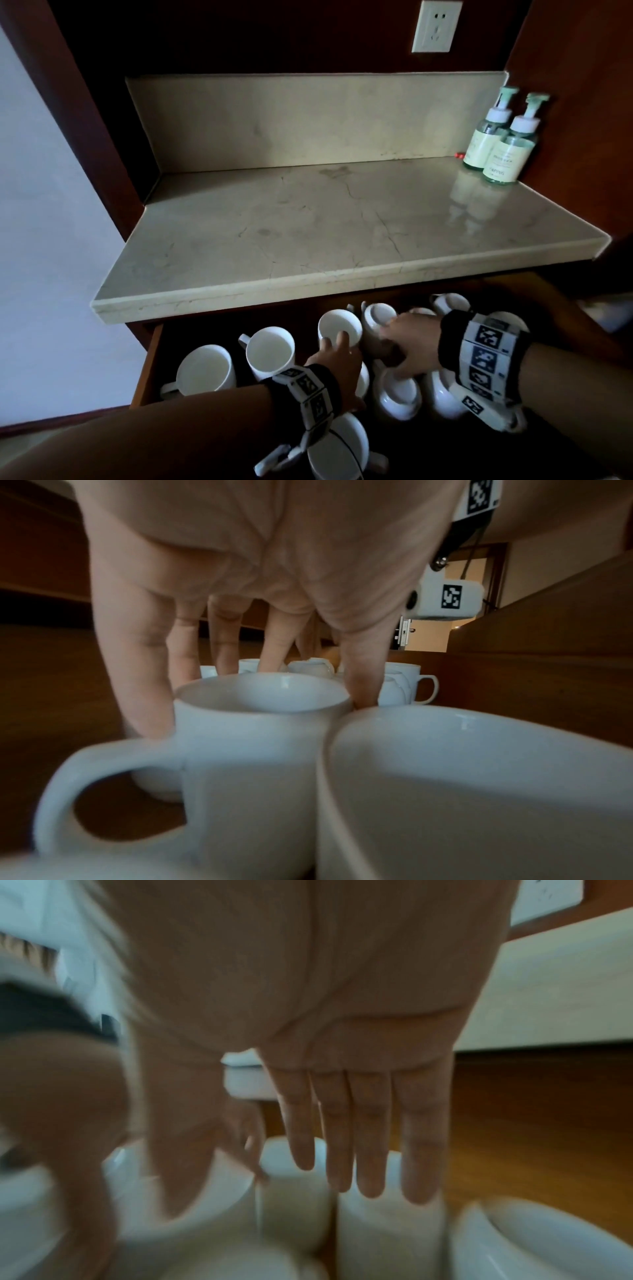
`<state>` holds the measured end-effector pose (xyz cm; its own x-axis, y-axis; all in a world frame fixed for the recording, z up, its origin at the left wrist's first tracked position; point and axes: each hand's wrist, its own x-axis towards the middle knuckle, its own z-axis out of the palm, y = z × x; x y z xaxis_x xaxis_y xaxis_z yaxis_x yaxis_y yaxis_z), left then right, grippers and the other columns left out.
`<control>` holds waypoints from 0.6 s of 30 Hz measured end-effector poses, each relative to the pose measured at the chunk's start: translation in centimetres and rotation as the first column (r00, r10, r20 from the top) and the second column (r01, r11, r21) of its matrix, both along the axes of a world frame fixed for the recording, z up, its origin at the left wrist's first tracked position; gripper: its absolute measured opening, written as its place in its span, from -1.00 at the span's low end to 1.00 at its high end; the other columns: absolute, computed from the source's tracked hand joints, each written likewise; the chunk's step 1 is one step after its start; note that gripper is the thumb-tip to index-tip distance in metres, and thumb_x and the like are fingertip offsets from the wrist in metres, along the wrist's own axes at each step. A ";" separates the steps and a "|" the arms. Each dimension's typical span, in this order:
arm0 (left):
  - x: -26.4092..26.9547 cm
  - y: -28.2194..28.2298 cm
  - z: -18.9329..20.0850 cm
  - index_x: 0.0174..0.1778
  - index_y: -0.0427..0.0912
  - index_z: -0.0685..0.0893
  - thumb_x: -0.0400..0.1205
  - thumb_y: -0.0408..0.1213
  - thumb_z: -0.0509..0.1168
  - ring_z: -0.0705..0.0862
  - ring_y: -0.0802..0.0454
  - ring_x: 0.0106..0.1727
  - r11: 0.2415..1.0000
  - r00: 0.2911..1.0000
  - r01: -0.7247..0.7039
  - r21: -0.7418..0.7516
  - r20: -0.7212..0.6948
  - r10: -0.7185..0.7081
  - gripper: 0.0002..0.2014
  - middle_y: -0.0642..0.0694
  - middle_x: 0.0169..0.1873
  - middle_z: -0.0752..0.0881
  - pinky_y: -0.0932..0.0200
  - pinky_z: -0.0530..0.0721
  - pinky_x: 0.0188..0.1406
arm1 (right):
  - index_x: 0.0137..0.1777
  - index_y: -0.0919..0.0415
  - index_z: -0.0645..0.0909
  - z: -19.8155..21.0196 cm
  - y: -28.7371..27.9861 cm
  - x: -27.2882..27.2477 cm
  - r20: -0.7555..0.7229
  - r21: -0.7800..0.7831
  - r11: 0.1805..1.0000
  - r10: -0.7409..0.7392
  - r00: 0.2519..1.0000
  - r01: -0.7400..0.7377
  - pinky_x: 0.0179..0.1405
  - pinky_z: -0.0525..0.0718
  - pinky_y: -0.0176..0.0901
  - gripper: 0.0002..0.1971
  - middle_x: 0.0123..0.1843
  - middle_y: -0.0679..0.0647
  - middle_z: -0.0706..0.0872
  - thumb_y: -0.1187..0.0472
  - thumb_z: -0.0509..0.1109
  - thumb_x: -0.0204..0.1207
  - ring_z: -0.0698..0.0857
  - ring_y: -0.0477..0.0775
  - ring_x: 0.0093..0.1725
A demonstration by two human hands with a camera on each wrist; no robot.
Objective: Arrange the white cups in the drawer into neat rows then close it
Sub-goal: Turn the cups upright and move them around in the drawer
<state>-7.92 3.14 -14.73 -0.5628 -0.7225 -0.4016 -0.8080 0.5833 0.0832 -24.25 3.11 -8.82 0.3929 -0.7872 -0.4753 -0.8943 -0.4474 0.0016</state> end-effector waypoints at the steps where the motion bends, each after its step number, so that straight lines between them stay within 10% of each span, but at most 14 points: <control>1: -0.2 -0.1 0.0 0.61 -0.19 0.21 0.45 0.08 0.47 0.34 -0.45 0.40 1.000 1.000 -0.012 0.013 0.002 0.012 -0.10 -0.30 0.47 0.21 -0.33 0.54 0.32 | 0.22 0.11 0.61 -0.2 0.6 -0.4 -0.001 0.046 0.997 -0.067 0.998 0.067 0.11 0.65 -0.07 -0.57 0.15 0.07 0.69 -0.03 0.48 0.40 0.67 0.13 0.15; 8: -0.9 -0.2 0.3 0.63 -0.15 0.20 0.42 0.12 0.48 0.28 -0.41 0.48 1.000 0.998 -0.004 0.010 0.059 0.004 -0.06 -0.23 0.50 0.18 -0.29 0.54 0.32 | 0.55 0.23 0.31 -3.8 2.0 0.9 -0.181 0.200 0.966 -0.126 0.975 0.162 0.42 0.50 0.09 -0.03 0.43 0.18 0.55 -0.40 0.44 0.30 0.54 0.28 0.41; 18: 0.5 -0.4 0.6 0.55 -0.02 0.26 0.35 0.20 0.49 0.33 -0.29 0.46 1.000 0.998 -0.008 0.028 -0.058 0.010 -0.10 -0.15 0.45 0.28 -0.22 0.55 0.24 | 0.32 0.13 0.48 -3.7 3.0 3.0 -0.230 0.147 0.973 -0.142 0.963 0.179 0.19 0.62 0.02 -0.42 0.21 0.15 0.66 -0.14 0.41 0.35 0.66 0.25 0.18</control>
<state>-7.46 2.70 -14.15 -0.5794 -0.7169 -0.3879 -0.8066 0.5728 0.1461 -21.20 6.10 -12.54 0.1410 -0.7349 -0.6634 -0.9408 -0.3082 0.1415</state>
